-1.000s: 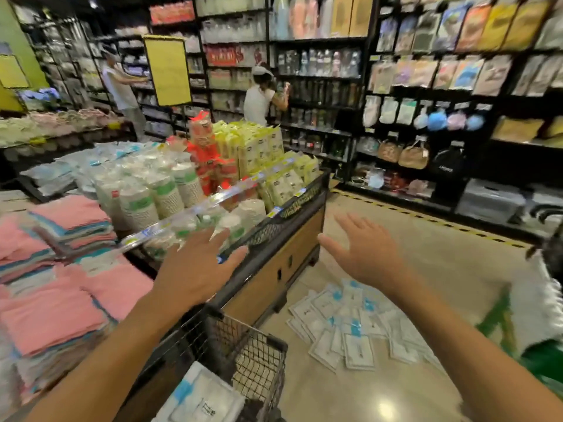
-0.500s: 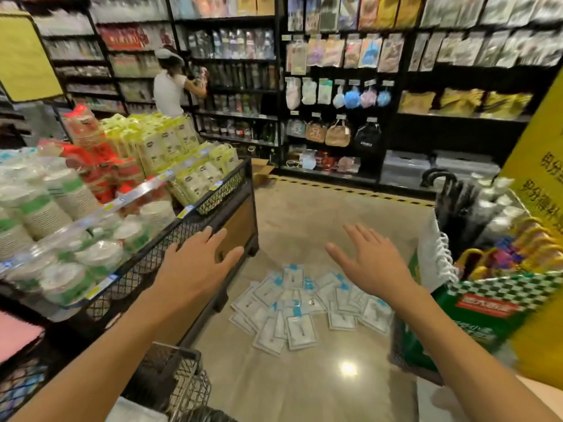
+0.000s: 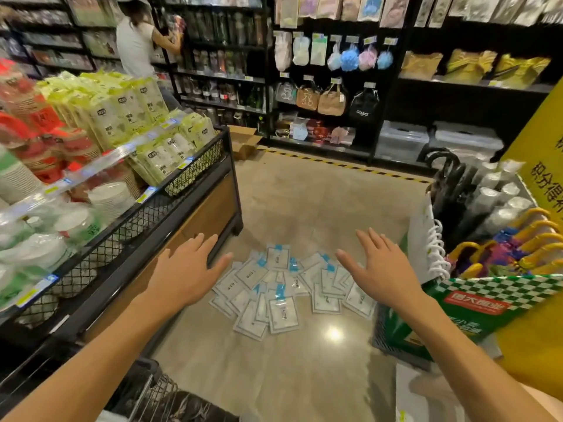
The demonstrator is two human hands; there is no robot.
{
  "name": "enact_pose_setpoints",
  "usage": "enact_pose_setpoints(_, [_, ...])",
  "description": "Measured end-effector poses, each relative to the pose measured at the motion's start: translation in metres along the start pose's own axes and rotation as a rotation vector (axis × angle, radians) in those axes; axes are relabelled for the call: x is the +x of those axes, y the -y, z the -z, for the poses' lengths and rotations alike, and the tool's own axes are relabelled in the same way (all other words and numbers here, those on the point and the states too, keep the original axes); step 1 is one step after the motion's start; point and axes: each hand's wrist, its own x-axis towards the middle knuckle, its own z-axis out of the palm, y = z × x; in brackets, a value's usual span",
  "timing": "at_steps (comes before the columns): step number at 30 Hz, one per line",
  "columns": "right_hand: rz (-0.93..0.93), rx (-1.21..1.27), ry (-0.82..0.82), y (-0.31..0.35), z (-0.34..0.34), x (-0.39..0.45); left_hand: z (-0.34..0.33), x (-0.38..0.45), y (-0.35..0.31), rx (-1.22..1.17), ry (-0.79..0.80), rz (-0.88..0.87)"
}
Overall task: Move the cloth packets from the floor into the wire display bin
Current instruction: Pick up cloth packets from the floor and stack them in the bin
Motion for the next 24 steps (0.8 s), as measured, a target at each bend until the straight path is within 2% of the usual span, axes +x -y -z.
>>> enact_pose_setpoints(11, [-0.168,-0.036,-0.032,-0.02,-0.01,0.11,-0.019,0.179,-0.028,-0.019,0.053,-0.151])
enact_pose_setpoints(24, [-0.323,-0.026,-0.047,-0.083,-0.012,0.2,-0.047,0.322,-0.088,-0.007,0.135,-0.292])
